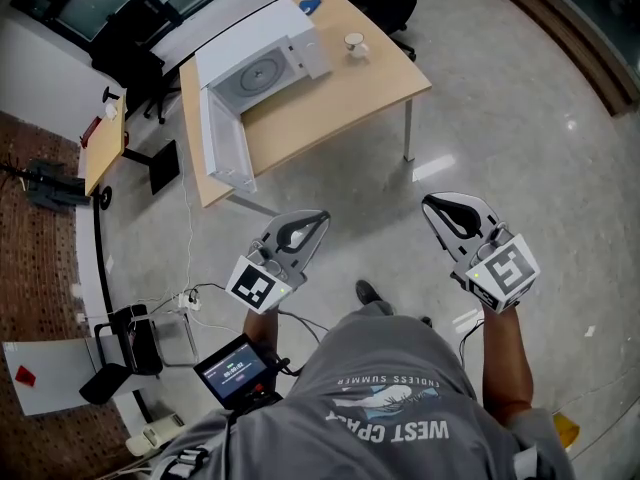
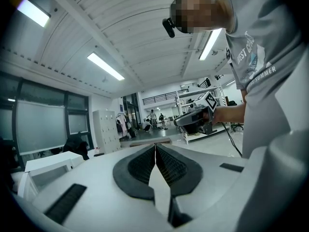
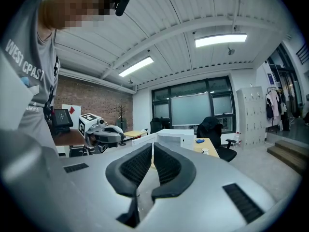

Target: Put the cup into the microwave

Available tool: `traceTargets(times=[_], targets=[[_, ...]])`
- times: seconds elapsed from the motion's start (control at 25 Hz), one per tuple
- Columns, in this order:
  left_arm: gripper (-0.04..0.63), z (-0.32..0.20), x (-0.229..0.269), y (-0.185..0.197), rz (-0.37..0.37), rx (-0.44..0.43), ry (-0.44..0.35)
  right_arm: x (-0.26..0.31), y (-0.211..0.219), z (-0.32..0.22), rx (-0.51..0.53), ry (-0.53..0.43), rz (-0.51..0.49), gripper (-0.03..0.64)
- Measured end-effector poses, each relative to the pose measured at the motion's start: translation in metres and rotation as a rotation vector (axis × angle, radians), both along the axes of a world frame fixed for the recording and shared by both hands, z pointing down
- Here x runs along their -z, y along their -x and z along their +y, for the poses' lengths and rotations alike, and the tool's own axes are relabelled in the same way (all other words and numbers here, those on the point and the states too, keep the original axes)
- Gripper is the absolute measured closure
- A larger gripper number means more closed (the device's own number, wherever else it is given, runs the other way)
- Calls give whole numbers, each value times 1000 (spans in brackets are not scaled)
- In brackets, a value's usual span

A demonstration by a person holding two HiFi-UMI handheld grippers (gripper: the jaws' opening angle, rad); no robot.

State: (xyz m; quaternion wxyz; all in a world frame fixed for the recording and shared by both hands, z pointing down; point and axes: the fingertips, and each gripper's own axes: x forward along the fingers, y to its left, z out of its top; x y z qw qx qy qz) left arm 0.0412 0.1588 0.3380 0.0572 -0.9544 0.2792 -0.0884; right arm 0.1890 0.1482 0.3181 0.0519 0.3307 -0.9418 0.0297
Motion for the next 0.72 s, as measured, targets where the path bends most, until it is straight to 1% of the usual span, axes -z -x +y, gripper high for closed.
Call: traceTargets(times=[0.36, 0.44, 0.56, 0.72], targets=[[572, -3, 2, 17, 22, 4, -10, 6, 19, 3, -4, -23, -8, 595], [572, 3, 3, 12, 30, -7, -11, 6, 17, 9, -3, -24, -8, 595], [572, 14, 4, 2, 10, -21, -14, 8, 8, 20, -16, -19, -12, 595], [572, 34, 6, -8, 20, -15, -19, 6, -3, 40, -9, -15, -2, 595]])
